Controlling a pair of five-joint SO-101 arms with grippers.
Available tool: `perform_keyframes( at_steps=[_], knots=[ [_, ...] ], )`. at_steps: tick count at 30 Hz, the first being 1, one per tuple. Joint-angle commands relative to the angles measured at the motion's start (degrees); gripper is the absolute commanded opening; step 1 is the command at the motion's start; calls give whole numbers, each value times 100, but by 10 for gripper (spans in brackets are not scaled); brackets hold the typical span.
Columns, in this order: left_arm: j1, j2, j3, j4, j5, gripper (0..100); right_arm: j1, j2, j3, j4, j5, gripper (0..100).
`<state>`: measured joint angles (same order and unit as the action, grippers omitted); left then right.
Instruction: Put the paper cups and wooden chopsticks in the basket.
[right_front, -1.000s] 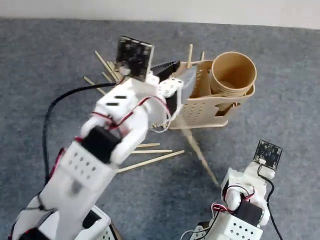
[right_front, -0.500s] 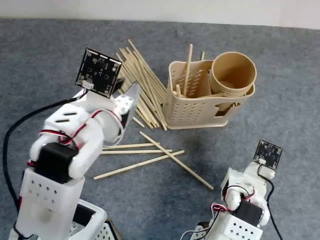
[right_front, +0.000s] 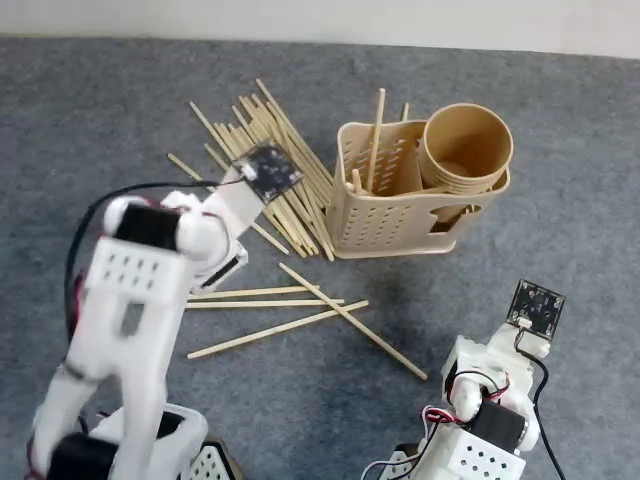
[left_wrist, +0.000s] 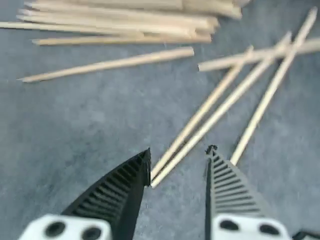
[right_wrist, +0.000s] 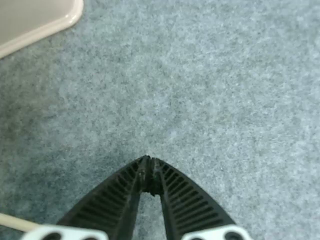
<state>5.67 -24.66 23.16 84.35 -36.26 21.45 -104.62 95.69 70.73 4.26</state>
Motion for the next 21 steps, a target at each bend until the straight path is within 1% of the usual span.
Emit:
perform_keyframes(
  at_steps=[1,6,8,15,19,21],
  knots=[
    [-66,664,-171,-18,-571,185,57,-48,154,-154,-26,5],
    [-84,1429,-171,-18,-1108,185,57,-48,154,-154,-26,5],
    [-75,1666,-171,-44,-1152,185,57,-48,154,-154,-26,5],
    [-101,2800,-171,-993,-1134,187,57,-48,154,-154,-26,5],
    [-119,3574,-242,-1433,-1160,185,57,-48,154,-154,-26,5],
    [-163,3855,-251,-1530,-1160,184,57,-48,154,-154,-26,5]
  ],
)
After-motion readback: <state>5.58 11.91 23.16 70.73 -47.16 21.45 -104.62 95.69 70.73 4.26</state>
